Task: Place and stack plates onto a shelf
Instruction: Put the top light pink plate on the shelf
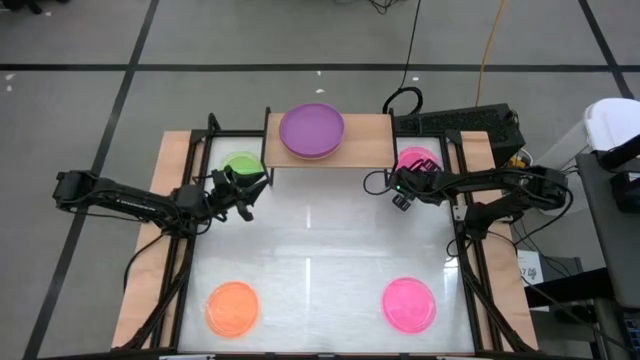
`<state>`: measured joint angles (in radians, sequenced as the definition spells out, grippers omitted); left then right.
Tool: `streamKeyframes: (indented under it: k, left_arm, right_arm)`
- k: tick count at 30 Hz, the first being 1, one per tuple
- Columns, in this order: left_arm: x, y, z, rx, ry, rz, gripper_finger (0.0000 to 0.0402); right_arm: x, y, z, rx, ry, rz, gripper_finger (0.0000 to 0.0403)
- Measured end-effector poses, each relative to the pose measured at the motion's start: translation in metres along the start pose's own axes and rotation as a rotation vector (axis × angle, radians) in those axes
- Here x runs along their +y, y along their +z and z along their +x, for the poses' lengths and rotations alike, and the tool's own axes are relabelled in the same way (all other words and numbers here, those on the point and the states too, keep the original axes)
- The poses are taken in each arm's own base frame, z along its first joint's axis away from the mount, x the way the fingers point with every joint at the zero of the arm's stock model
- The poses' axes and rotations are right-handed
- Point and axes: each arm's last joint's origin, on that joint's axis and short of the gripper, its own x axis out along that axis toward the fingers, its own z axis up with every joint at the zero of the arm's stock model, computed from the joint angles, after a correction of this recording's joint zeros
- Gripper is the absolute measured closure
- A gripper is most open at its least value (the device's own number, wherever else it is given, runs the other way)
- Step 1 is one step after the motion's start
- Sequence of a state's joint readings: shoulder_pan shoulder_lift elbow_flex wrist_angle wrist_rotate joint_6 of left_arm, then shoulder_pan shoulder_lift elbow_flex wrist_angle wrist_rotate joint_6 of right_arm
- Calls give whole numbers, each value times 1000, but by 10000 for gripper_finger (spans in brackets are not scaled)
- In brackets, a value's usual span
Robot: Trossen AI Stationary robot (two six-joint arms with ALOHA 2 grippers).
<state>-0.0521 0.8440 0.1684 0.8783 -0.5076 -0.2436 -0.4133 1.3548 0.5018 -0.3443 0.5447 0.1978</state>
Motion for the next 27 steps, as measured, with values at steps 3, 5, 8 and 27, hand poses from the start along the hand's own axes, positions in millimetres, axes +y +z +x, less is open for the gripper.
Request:
streamKeyframes:
  k: [3, 5, 8, 27]
  left_arm:
    - [0, 0, 0, 1, 0, 1, 245]
    - [0, 0, 0, 2, 0, 1, 245]
    - [0, -1, 0, 5, 1, 3, 245]
    - [0, -1, 0, 6, 1, 3, 245]
  right_arm:
    - [1, 0, 0, 1, 18, 1, 301]
    - [1, 0, 0, 3, 23, 1, 318]
    - [2, 0, 0, 9, 54, -2, 349]
    - [-11, 5, -34, -153, 289, 89, 403]
